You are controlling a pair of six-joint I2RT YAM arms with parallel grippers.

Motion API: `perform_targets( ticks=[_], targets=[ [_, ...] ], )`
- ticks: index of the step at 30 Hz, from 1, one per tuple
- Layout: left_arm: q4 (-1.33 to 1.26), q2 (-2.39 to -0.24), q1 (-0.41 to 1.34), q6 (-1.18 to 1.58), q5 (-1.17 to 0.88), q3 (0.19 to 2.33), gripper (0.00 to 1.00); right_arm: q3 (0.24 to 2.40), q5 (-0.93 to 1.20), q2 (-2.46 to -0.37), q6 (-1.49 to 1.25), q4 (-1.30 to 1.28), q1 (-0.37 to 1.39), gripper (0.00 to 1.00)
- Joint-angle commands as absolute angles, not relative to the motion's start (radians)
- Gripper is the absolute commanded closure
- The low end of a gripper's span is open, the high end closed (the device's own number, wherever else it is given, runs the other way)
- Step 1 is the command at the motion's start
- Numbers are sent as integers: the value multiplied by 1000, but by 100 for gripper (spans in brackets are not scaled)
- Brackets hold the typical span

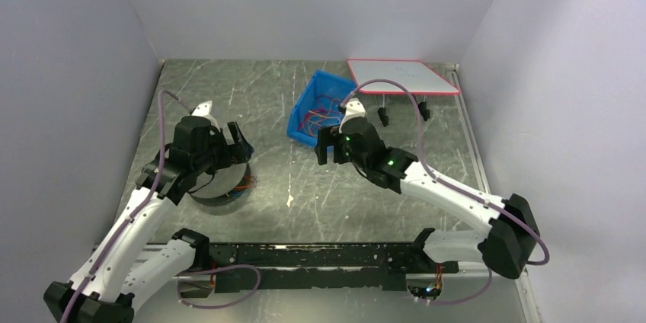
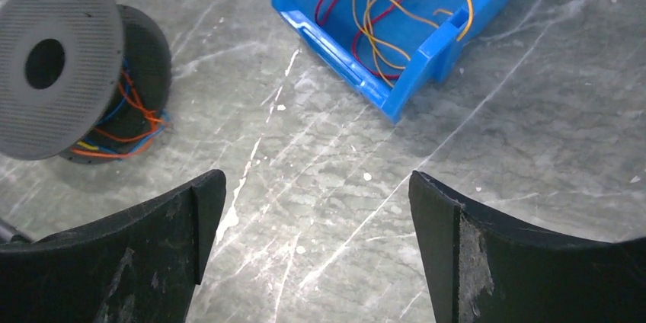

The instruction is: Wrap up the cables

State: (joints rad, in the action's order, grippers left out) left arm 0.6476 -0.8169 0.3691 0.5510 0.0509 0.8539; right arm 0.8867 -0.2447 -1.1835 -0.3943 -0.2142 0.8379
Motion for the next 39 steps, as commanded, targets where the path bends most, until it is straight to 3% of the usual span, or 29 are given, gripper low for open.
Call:
perform_targets(
  ticks=[1, 18, 25, 39],
  targets=[
    [659, -829, 368, 584, 9, 832, 7, 950, -340, -1262, -455, -177, 857, 7],
    [790, -831, 368, 717, 229, 843, 7, 1153, -351, -1571, -512, -127, 1031, 10],
    [721, -896, 368, 751, 297, 787, 0, 1119, -392, -1551, -523, -128, 1052, 6],
    [593, -1104, 367, 757, 339, 742, 0, 975, -399, -1437, -520, -130, 1053, 2]
  ],
)
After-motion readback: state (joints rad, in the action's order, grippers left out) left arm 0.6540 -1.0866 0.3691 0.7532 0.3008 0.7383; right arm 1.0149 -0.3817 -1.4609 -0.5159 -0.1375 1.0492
